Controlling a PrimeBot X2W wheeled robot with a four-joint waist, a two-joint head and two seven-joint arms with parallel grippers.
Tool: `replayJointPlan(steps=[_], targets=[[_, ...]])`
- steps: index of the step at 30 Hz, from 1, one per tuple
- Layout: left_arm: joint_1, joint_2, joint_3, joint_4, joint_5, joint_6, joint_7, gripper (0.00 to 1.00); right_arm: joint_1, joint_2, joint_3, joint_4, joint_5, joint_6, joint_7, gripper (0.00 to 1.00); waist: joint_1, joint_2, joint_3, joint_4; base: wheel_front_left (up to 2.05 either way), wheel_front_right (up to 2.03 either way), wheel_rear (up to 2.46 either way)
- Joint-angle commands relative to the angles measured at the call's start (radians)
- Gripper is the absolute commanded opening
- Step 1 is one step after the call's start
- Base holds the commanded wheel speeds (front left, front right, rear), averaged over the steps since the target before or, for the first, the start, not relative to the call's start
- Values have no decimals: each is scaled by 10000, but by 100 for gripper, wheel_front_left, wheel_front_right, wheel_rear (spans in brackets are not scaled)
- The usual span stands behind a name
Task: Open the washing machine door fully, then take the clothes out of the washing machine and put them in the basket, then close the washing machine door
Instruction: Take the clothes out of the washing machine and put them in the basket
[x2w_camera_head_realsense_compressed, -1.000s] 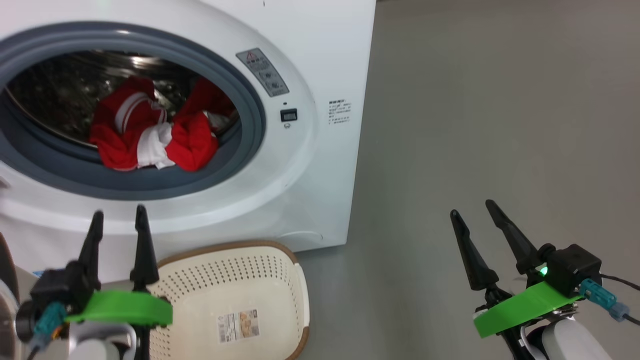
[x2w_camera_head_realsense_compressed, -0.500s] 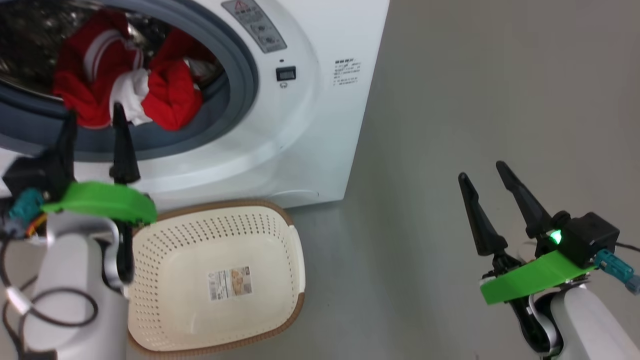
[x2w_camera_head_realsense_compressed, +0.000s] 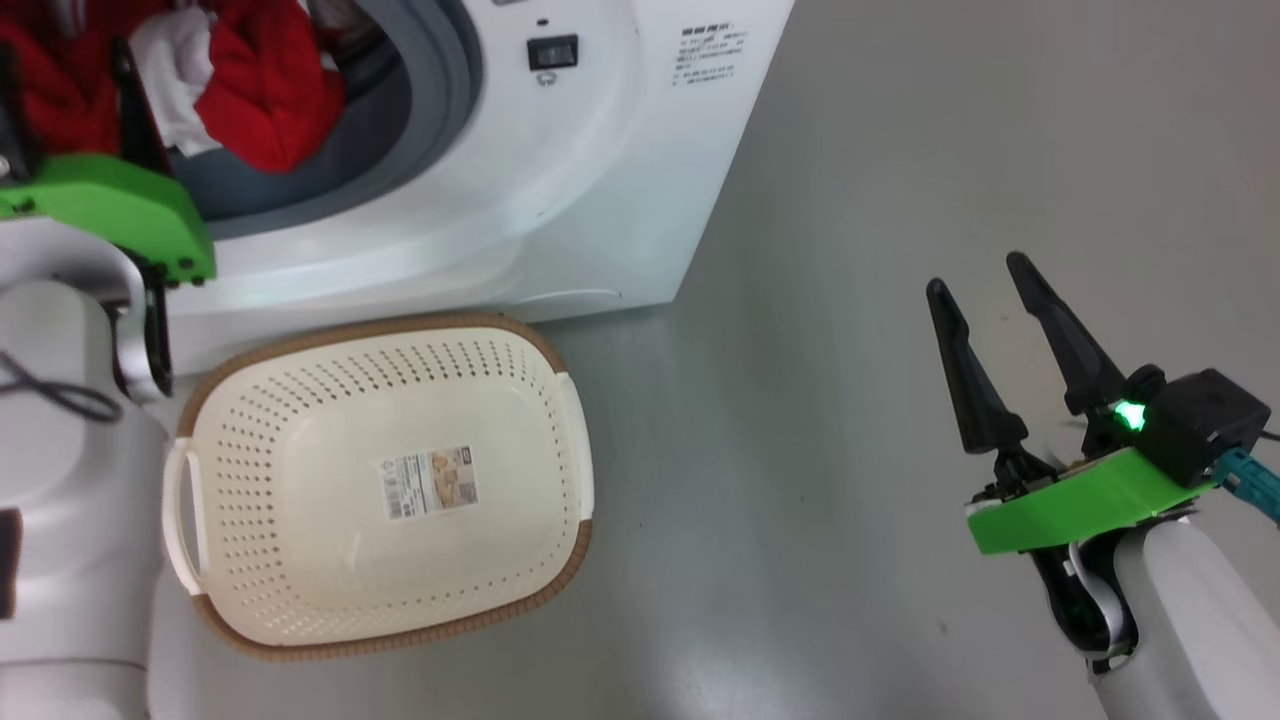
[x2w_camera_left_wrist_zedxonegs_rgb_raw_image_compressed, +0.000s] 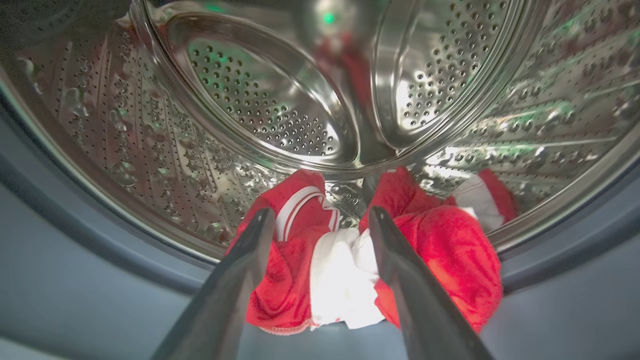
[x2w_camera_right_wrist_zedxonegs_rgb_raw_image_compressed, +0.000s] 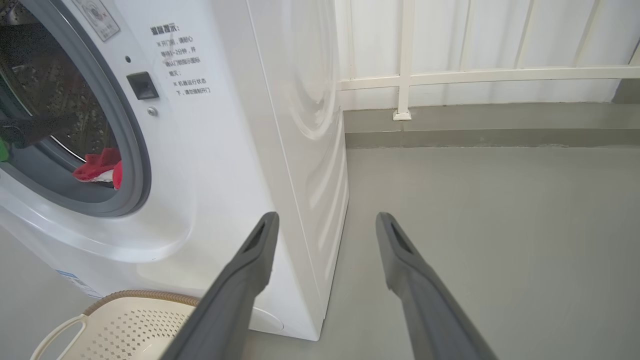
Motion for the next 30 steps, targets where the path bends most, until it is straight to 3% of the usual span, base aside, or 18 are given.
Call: replayJointPlan(steps=[1,9,20,30], targets=[[-382,622,62,71,274,204,136,100,-181,-84,215,-279,-55,50,-63,100,0,-1,455,-70,0,0,0],[-1618,1302,-612,1626,1216,894,1196,100,-477,-36,320,-299,-4,50,-63,100,0,-1,834,-258,0,0,0],[-2193,2004,-1176,2895,1760,1199,1924,100,-643,100,458,-283,156,50,-63,100,0,-1,1105,-592,0,0,0],[-2535,2342,-1226,3424,1625,1144,2017,100,-750,205,474,-283,218,50,-63,100,0,-1,1326,-759,0,0,0]])
